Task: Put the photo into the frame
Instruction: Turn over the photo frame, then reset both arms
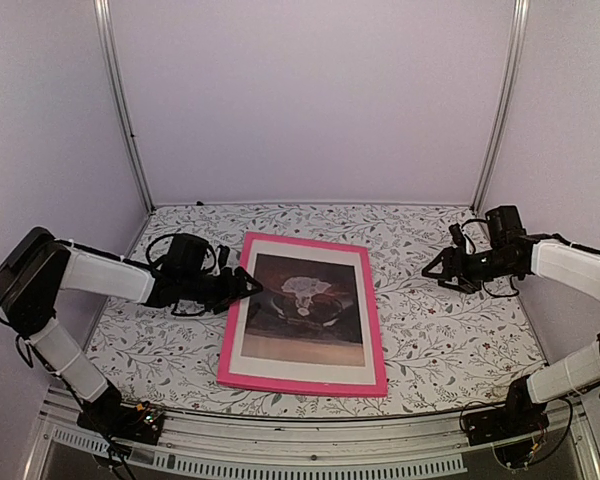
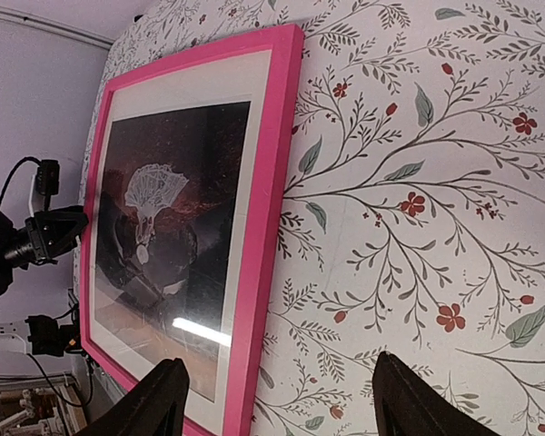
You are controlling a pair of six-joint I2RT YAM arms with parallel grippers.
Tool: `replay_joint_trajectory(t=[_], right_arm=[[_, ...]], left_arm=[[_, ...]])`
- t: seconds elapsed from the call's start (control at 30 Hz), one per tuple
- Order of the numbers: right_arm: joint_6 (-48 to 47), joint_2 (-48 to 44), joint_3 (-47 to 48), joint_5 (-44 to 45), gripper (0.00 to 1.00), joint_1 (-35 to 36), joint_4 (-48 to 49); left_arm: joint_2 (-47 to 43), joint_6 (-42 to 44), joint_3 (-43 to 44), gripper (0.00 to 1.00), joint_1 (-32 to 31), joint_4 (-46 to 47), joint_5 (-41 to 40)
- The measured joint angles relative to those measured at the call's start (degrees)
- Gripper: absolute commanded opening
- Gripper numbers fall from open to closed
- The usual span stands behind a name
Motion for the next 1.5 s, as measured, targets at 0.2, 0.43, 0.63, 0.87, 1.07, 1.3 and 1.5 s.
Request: replay_joint_trajectory(t=[0.2, 0.43, 0.63, 0.87, 1.07, 1.3, 1.5], right_arm=[[-0.1, 0.0, -0.2, 2.8, 0.74, 1.6, 0.1], [-0.6, 0.0, -0.1, 9.3, 0.77, 4.6, -0.6], [-1.5, 0.0, 1.3, 14.3, 0.82, 7.2, -1.4], [-1.8, 0.9, 5.2, 19.7, 0.85, 12.2, -1.7], [-1.9, 4.3, 10.1, 27.4, 0.89, 20.7, -1.7], [-3.1, 3.3, 11.4, 35.6, 0.99, 22.4, -1.2], [-5.7, -3.6, 9.0, 41.9, 0.99, 22.3, 0.4]], left_arm=[[2.2, 2.6, -3.5, 0.79, 0.0, 0.0, -2.6], [-2.8, 10.1, -3.7, 0.86, 0.0, -4.3, -13.5], [-13.6, 17.0, -1.2, 0.96, 0.0, -12.8, -27.5], [-24.3, 22.7, -0.3, 1.0, 0.0, -17.4, -40.1], [-28.7, 25.5, 1.9, 1.0, 0.2, -21.8, -43.9], [-31.8, 29.8, 8.4, 1.0, 0.3, -27.3, -45.0], [-37.9, 35.0, 9.3, 1.0, 0.5, -29.2, -44.4]])
